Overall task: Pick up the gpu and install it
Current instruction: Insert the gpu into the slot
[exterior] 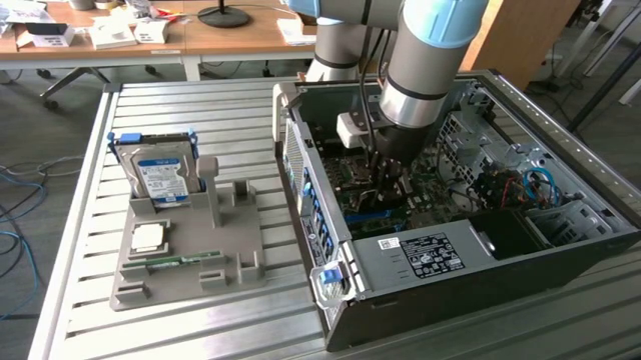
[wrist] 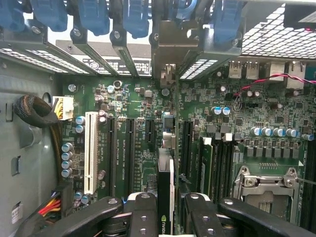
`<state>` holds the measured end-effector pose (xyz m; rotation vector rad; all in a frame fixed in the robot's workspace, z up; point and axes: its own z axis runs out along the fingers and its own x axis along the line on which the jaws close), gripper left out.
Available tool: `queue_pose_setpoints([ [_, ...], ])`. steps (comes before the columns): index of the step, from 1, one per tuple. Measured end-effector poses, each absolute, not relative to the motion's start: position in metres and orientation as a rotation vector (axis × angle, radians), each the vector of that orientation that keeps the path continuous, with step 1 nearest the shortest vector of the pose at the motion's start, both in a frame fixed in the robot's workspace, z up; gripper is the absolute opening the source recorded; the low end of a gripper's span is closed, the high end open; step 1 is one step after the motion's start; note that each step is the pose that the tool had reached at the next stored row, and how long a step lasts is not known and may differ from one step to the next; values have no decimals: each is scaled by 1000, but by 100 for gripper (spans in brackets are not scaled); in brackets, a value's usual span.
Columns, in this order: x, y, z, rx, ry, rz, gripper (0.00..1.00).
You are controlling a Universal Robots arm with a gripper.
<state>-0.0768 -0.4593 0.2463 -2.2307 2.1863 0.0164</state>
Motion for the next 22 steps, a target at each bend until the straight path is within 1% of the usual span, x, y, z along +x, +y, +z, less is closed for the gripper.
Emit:
queue_pose_setpoints([
  [22,-77,-460,246,-2200,2219,14,26],
])
